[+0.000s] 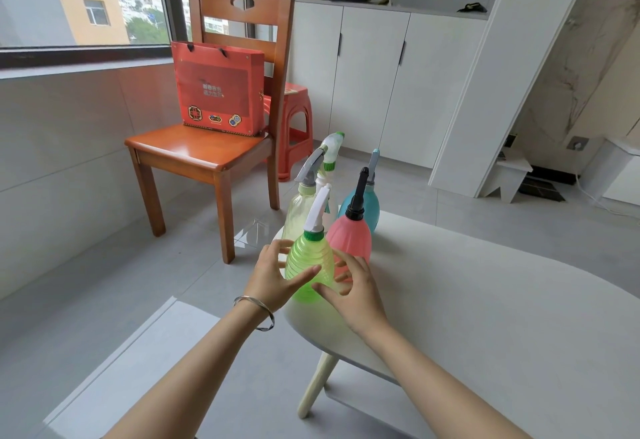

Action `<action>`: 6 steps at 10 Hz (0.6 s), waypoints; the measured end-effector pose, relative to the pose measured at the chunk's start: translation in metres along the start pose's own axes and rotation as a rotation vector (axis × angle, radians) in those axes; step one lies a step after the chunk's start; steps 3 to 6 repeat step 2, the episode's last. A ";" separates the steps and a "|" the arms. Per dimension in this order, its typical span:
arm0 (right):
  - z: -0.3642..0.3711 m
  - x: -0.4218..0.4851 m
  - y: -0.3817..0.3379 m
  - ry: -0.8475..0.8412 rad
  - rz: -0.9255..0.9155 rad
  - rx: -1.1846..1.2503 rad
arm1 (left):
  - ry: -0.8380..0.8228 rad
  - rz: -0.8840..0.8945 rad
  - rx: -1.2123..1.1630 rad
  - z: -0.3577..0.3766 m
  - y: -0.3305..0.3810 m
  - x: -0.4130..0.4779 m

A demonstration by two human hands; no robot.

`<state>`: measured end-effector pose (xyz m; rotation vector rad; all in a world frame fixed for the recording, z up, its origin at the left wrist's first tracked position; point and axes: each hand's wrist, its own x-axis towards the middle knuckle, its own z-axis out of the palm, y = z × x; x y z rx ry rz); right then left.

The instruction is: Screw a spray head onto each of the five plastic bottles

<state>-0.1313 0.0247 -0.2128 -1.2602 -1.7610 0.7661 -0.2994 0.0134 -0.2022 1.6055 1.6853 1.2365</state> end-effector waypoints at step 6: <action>-0.056 0.000 -0.071 0.179 -0.155 0.266 | -0.027 -0.046 -0.015 0.000 0.000 -0.003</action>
